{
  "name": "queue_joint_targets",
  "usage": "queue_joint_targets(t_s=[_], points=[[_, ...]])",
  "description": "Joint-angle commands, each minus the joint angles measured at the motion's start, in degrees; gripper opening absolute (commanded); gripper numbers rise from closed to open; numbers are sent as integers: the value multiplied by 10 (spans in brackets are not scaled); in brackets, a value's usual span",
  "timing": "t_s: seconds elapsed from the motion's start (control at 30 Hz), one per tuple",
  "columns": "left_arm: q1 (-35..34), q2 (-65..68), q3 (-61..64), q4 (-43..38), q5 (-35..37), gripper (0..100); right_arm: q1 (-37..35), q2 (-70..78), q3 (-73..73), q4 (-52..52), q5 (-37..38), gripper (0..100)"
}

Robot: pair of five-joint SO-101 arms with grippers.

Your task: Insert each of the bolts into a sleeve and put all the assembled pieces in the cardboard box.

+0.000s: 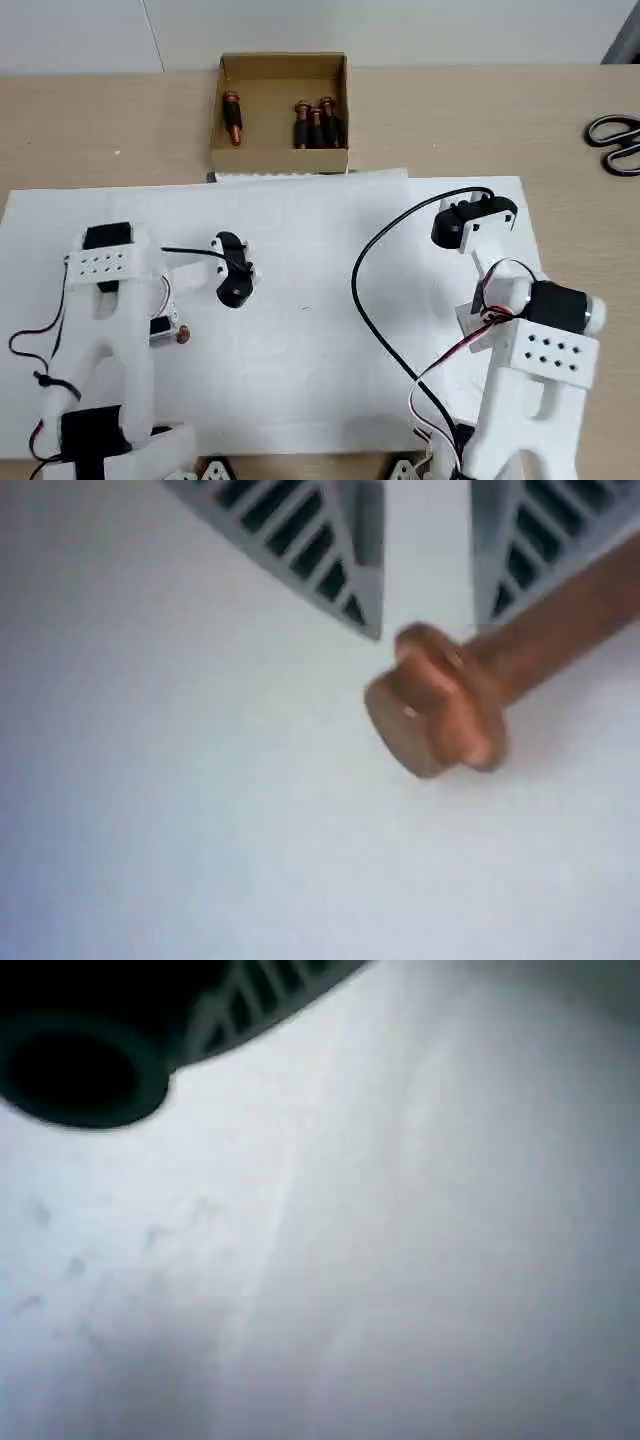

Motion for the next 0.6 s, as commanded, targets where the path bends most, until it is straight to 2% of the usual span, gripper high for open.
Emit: queue_joint_targets(t_s=[0.0,0.4,0.57], points=[[-6,0,8,-49,-282,65,3,-13,-4,-6,5,4],[-7,0,64,-161,-281,70,3,-16,-4,-5,5,4],[-18,7,108,-237,-280,70,3,-17,-4,-5,5,4]])
